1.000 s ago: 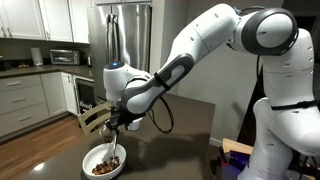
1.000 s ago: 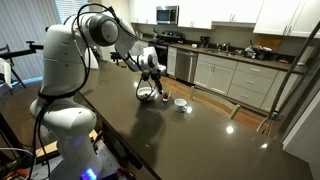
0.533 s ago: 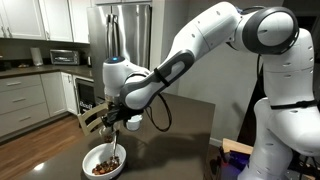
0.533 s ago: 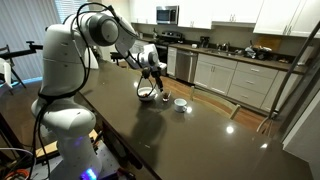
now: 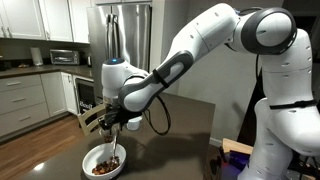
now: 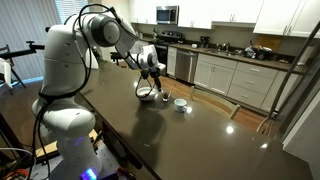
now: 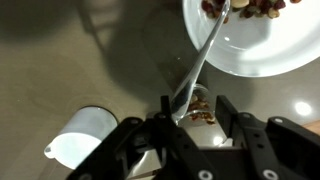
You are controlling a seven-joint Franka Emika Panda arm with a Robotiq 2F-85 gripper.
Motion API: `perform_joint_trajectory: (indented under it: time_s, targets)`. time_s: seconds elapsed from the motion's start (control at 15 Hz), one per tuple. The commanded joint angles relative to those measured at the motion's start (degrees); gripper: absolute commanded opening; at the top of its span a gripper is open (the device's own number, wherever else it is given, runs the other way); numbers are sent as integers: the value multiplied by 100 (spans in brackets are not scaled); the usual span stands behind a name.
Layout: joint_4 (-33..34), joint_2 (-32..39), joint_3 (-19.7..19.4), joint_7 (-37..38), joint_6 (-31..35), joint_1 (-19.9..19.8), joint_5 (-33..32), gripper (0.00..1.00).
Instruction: Transfer one spoon of contents from the bowl to the white cup
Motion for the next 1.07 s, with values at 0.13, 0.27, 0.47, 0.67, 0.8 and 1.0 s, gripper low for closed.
perform_joint_trajectory:
  time_s: [0.13, 0.27, 0.47, 0.67, 0.8, 1.0]
  targets:
    - [-155, 55, 177, -170, 140, -100, 264, 65]
    - [-202, 80, 178, -122, 126, -70, 213, 63]
    - [-273, 120, 165, -56, 127, -34, 157, 60]
    - [-368, 129, 132, 15, 125, -7, 97, 40]
    - [-404, 128, 106, 78, 158, 13, 49, 39]
    - [-421, 141, 81, 138, 215, 40, -23, 38]
